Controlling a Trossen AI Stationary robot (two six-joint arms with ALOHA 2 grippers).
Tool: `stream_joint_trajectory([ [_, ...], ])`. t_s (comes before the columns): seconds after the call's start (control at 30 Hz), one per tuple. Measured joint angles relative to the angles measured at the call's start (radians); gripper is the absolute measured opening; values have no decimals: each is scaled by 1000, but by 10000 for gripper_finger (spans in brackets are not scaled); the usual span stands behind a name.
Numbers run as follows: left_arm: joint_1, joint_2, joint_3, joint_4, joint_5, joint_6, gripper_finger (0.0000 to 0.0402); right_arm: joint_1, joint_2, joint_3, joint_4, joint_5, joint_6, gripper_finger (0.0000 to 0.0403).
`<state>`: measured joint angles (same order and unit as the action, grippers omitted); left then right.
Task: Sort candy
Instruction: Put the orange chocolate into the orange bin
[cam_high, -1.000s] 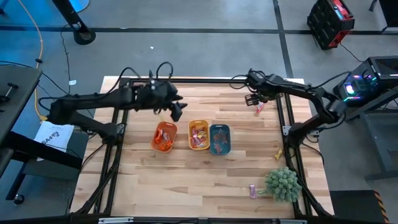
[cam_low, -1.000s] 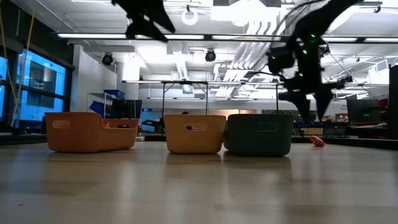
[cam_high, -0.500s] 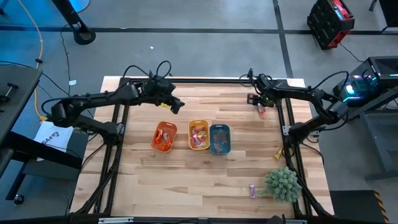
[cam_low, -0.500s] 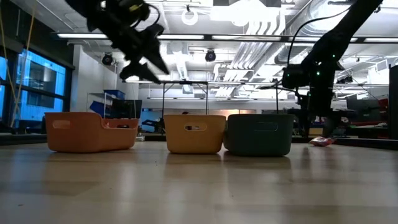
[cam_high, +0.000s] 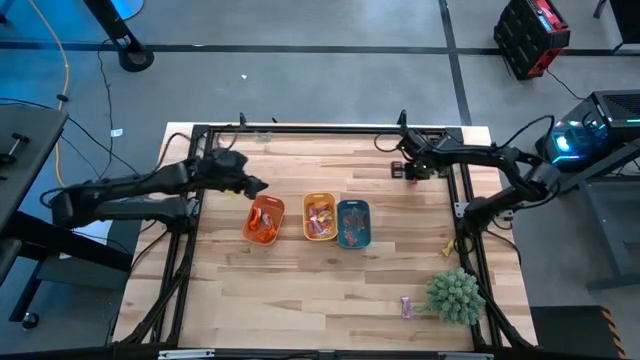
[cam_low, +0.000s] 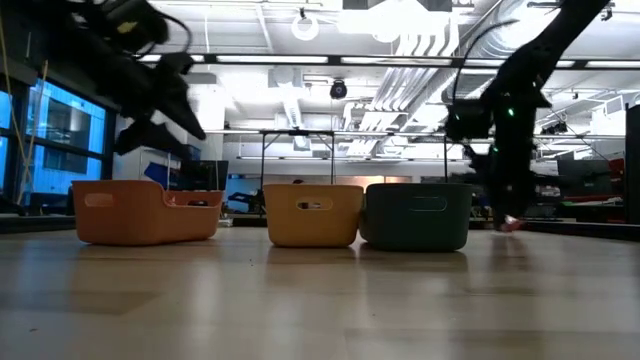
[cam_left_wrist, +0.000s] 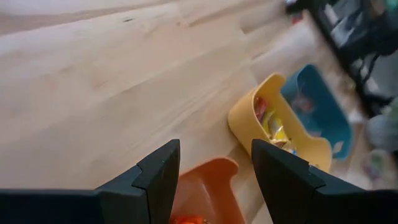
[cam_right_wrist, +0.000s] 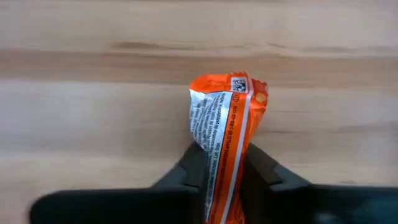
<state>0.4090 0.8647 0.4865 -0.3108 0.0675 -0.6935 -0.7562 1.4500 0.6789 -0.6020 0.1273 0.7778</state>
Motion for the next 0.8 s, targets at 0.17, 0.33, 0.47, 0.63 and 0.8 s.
stream_joint_trajectory([
  [0.17,3,-171,-30,6,-20,-30,194,112,-57,101,58,-24,1,20],
  [0.33,3,-291,-17,59,-101,15,194,280,-68,239,227,-49,35,35],
  [0.47,3,-352,-16,84,-189,70,194,418,13,352,337,-50,68,44],
  [0.63,4,-374,-16,77,-204,103,194,565,212,507,475,-52,89,38],
  [0.8,4,-374,-16,-48,-150,104,194,638,450,728,554,-119,85,38],
])
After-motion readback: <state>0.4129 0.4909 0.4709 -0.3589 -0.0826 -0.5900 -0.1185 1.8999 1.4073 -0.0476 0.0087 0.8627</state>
